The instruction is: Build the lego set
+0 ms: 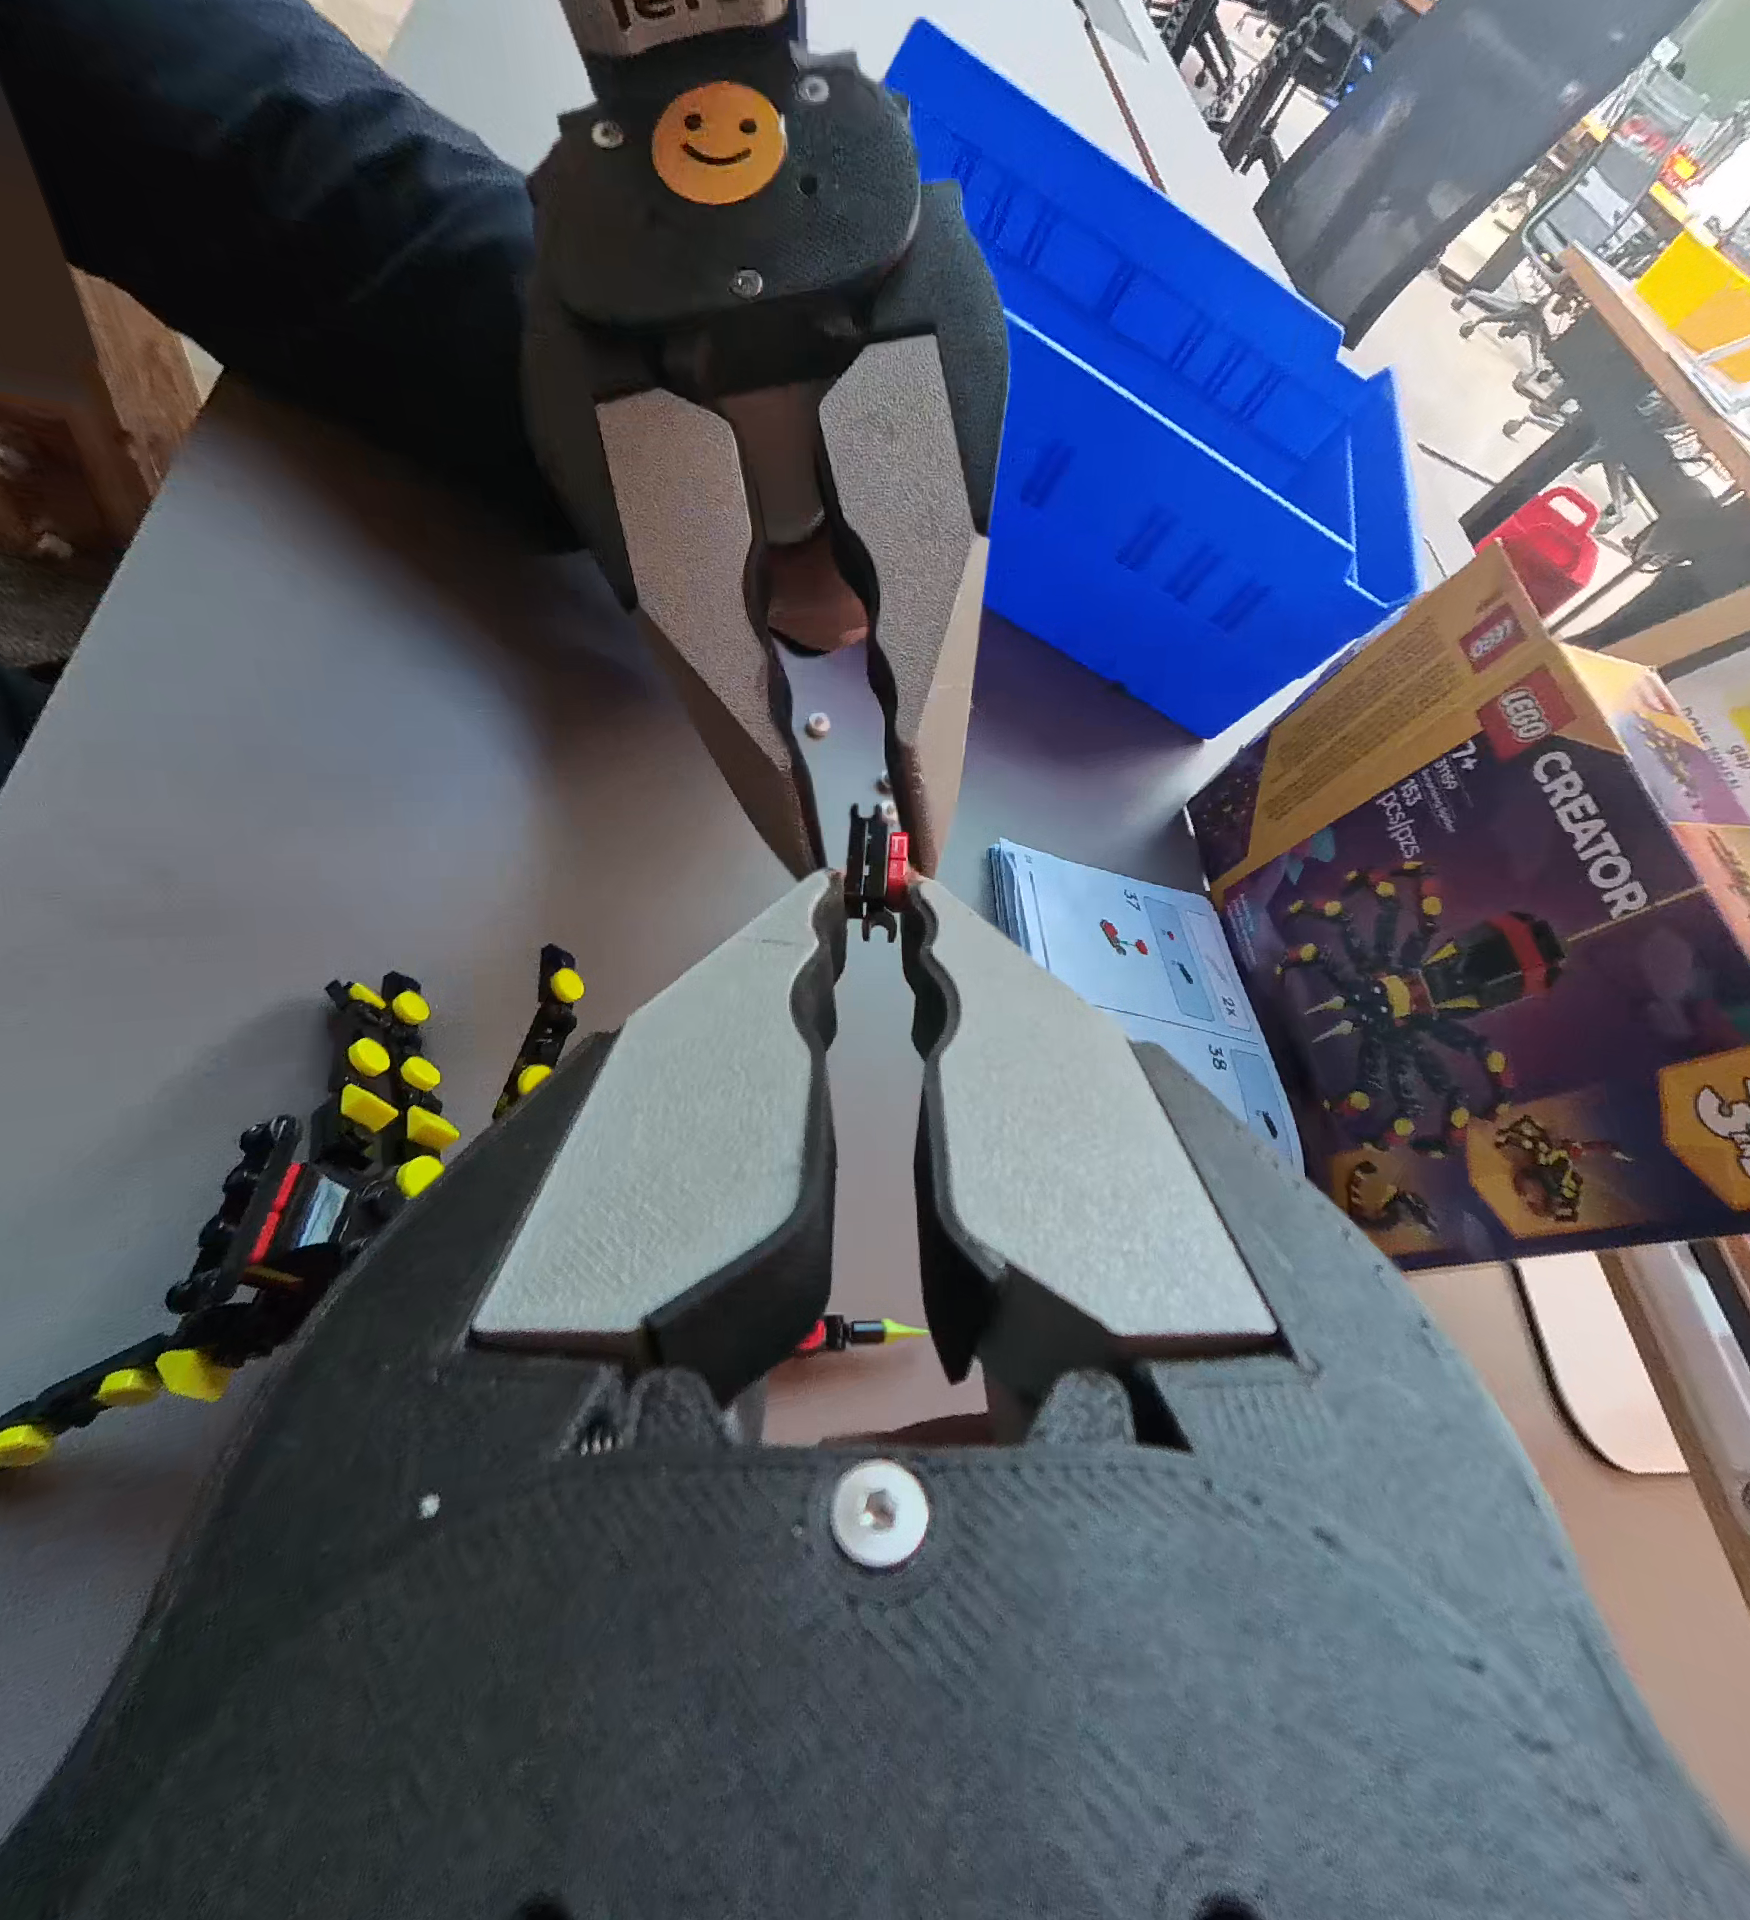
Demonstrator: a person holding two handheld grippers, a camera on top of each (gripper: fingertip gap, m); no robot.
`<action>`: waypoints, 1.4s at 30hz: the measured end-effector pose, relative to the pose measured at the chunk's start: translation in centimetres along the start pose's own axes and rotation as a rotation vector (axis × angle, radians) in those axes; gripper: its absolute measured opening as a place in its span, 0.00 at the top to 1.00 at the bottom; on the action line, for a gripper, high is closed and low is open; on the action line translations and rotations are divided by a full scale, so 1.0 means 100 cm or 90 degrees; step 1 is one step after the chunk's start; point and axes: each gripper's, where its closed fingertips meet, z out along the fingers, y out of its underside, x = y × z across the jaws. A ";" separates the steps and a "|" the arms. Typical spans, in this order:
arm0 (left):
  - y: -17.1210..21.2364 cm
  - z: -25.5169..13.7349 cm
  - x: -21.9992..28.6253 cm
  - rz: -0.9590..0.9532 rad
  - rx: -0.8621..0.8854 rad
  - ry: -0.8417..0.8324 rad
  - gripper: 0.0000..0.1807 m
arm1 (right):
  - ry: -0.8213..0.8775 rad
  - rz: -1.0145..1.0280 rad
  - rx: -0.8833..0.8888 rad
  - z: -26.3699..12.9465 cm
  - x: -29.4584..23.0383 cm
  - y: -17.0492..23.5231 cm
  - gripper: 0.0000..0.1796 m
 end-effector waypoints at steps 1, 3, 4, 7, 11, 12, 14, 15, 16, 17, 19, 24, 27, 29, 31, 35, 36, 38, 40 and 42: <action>0.002 0.001 0.001 -0.003 -0.007 0.005 0.92 | 0.001 -0.008 -0.009 0.001 -0.001 0.002 0.96; 0.005 0.001 0.001 -0.017 -0.021 0.014 0.92 | 0.010 -0.020 -0.025 0.003 -0.001 0.005 0.96; 0.006 0.002 0.001 -0.014 -0.027 0.012 0.91 | 0.011 -0.022 -0.028 0.004 -0.001 0.006 0.96; 0.009 0.002 0.000 0.001 -0.045 0.004 0.89 | 0.010 -0.026 -0.040 0.006 -0.002 0.010 0.96; 0.013 0.003 0.004 0.040 -0.074 0.001 0.92 | 0.018 -0.049 -0.057 0.009 -0.003 0.014 0.96; 0.015 0.003 0.004 0.052 -0.081 -0.004 0.92 | 0.026 -0.061 -0.063 0.009 -0.002 0.015 0.96; 0.018 0.004 0.008 0.066 -0.096 0.004 0.93 | 0.031 -0.088 -0.076 0.011 -0.004 0.018 0.96; 0.020 0.004 0.008 0.080 -0.104 0.002 0.94 | 0.031 -0.099 -0.081 0.011 -0.005 0.020 0.95; 0.022 0.005 0.008 0.091 -0.114 -0.004 0.94 | 0.033 -0.105 -0.088 0.012 -0.006 0.021 0.96; 0.024 0.006 0.008 0.096 -0.125 -0.004 0.94 | 0.034 -0.106 -0.097 0.013 -0.006 0.023 0.95; 0.026 0.006 0.009 0.105 -0.135 -0.004 0.95 | 0.031 -0.113 -0.108 0.015 -0.007 0.026 0.96; 0.031 0.008 0.010 0.118 -0.153 -0.006 0.95 | 0.042 -0.139 -0.132 0.016 -0.008 0.030 0.96; 0.037 0.010 0.012 0.179 -0.189 -0.019 0.95 | 0.035 -0.126 -0.152 0.020 -0.009 0.036 0.96; 0.042 0.011 0.014 0.252 -0.237 -0.037 0.96 | 0.028 -0.116 -0.168 0.023 -0.011 0.041 0.96; 0.047 0.012 0.016 0.302 -0.277 -0.048 0.96 | 0.028 -0.130 -0.181 0.025 -0.014 0.046 0.96; 0.050 0.013 0.015 0.284 -0.299 -0.056 0.97 | 0.039 -0.136 -0.187 0.027 -0.014 0.050 0.96; 0.050 0.013 0.015 0.277 -0.303 -0.055 0.97 | 0.043 -0.141 -0.185 0.027 -0.013 0.049 0.96; 0.051 0.012 0.016 0.267 -0.309 -0.051 0.97 | 0.044 -0.149 -0.189 0.027 -0.014 0.050 0.96; 0.053 0.012 0.016 0.268 -0.316 -0.049 0.97 | 0.043 -0.148 -0.192 0.028 -0.014 0.051 0.96; 0.055 0.013 0.017 0.251 -0.317 -0.042 0.97 | 0.043 -0.152 -0.200 0.029 -0.014 0.053 0.96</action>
